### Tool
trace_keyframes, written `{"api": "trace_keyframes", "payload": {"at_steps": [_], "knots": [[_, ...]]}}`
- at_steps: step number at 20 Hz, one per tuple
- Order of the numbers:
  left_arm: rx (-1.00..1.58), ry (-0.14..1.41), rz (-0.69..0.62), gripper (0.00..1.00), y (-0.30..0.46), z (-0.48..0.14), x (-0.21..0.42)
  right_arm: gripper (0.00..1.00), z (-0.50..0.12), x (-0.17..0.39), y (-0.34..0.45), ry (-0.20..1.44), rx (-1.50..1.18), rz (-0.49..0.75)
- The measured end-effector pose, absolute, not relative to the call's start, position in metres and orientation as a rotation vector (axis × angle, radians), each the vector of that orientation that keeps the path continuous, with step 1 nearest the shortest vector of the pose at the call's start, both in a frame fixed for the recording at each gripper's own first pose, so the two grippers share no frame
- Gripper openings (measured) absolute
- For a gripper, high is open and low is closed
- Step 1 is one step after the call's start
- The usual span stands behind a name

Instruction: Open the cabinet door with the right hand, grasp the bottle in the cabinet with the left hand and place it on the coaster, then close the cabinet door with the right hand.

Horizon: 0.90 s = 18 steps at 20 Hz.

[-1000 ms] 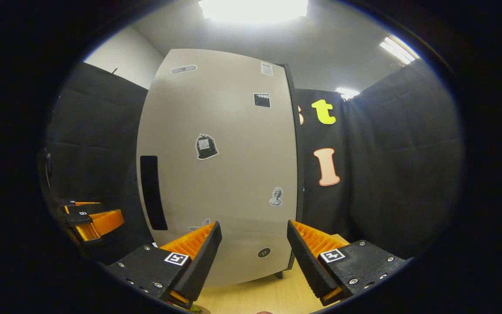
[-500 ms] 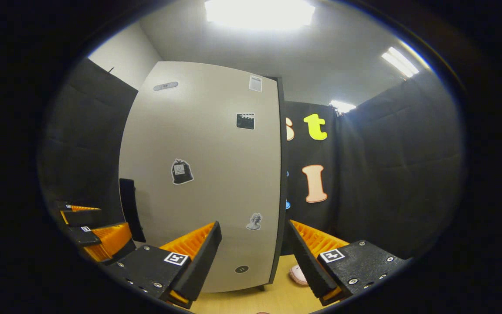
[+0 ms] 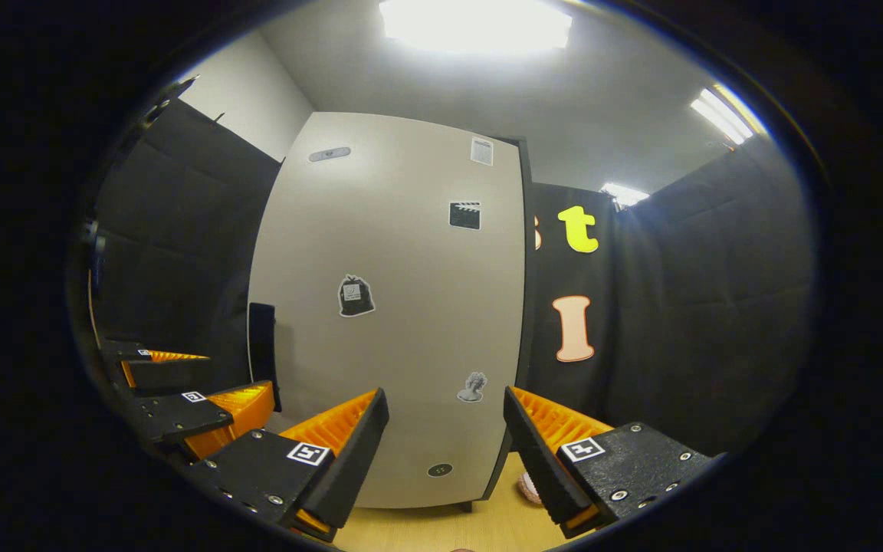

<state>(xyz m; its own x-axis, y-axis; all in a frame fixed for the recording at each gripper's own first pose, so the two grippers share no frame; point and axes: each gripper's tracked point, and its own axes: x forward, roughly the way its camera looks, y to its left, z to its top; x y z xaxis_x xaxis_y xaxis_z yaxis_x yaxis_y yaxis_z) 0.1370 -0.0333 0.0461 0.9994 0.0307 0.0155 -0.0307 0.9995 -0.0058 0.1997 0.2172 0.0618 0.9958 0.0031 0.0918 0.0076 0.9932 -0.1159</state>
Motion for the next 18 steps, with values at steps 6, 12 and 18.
{"api": "trace_keyframes", "payload": {"at_steps": [6, 12, 18], "knots": [[-0.009, -0.022, 0.015, 0.93, -0.044, 0.049, 0.136, 0.92, 0.064, 0.196, 0.213, -0.106, -0.091, -0.002], [-0.010, -0.047, 0.004, 0.89, -0.049, 0.056, 0.132, 0.93, 0.058, 0.198, 0.203, -0.084, -0.044, -0.019], [-0.014, -0.024, 0.030, 0.89, -0.051, 0.050, 0.126, 0.94, 0.056, 0.198, 0.205, -0.070, -0.028, -0.009]]}}
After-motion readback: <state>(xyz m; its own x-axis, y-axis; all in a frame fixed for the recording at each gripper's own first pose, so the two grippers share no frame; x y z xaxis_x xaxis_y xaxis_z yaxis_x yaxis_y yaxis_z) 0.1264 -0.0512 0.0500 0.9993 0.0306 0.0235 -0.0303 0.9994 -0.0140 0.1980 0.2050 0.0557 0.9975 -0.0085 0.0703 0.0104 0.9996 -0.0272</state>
